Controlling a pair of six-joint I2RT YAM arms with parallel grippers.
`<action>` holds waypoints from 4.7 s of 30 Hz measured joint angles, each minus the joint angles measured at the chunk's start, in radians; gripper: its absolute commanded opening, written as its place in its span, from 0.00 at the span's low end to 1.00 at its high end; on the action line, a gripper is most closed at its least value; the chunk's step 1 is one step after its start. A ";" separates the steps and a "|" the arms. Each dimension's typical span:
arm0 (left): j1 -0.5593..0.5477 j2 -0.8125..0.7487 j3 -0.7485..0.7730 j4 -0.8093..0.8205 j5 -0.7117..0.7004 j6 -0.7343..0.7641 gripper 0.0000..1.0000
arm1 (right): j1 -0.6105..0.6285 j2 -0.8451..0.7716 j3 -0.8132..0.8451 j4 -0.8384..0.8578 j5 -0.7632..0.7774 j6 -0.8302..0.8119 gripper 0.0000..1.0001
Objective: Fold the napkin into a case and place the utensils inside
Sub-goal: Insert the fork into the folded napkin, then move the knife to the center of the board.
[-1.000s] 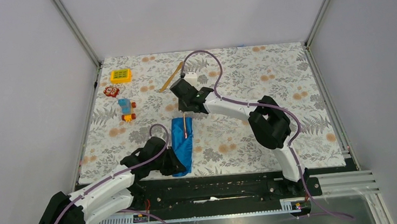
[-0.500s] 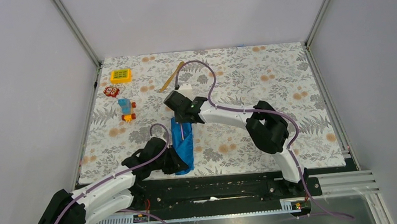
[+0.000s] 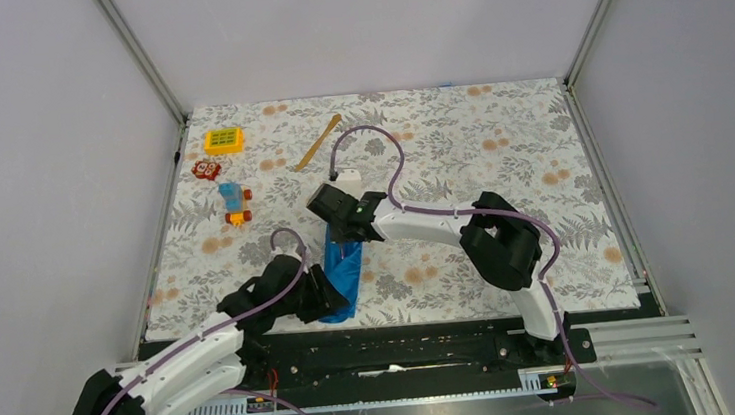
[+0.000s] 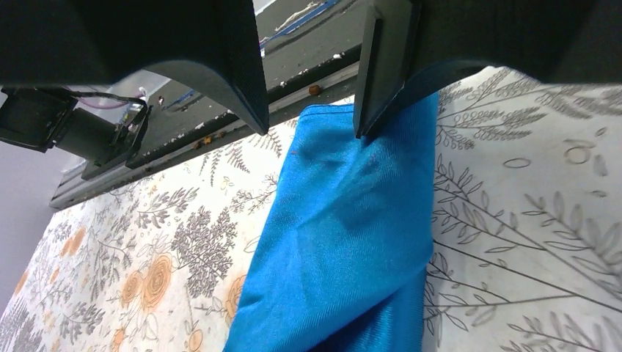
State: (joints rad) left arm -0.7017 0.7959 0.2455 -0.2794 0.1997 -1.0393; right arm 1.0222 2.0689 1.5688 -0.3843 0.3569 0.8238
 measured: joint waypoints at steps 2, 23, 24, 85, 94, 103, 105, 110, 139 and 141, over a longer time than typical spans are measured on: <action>0.000 -0.041 0.027 -0.073 -0.027 0.013 0.50 | 0.001 0.000 0.000 0.000 0.000 -0.001 0.00; -0.011 0.005 -0.035 -0.074 0.101 -0.069 0.26 | -0.007 0.000 0.004 -0.051 -0.029 0.053 0.00; -0.011 0.007 -0.035 -0.061 0.099 -0.068 0.26 | -0.006 0.000 0.004 -0.058 -0.033 0.064 0.00; 0.375 0.770 0.996 -0.198 -0.225 0.534 0.90 | -0.195 -0.831 -0.789 0.165 -0.209 -0.452 1.00; 0.390 1.347 1.608 -0.282 -0.253 0.837 0.85 | -0.207 -0.879 -0.893 0.236 -0.315 -0.427 1.00; 0.428 1.618 1.876 -0.296 -0.314 0.941 0.79 | -0.232 -0.933 -0.926 0.270 -0.344 -0.427 1.00; 0.451 1.668 1.925 -0.298 -0.310 0.933 0.77 | -0.240 -0.933 -0.930 0.271 -0.344 -0.427 1.00; 0.497 1.739 1.978 -0.303 -0.274 0.911 0.71 | -0.256 -0.932 -0.933 0.286 -0.345 -0.427 1.00; 0.438 1.216 1.161 -0.278 -0.263 0.783 0.26 | -0.273 -0.923 -0.945 0.345 -0.423 -0.407 1.00; 0.423 1.136 1.056 -0.285 -0.256 0.767 0.33 | -0.273 -0.924 -0.948 0.345 -0.431 -0.404 1.00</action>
State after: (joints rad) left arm -0.2783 1.9324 1.3014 -0.5640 -0.0563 -0.2726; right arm 0.7490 1.1446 0.6205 -0.0391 -0.0738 0.4198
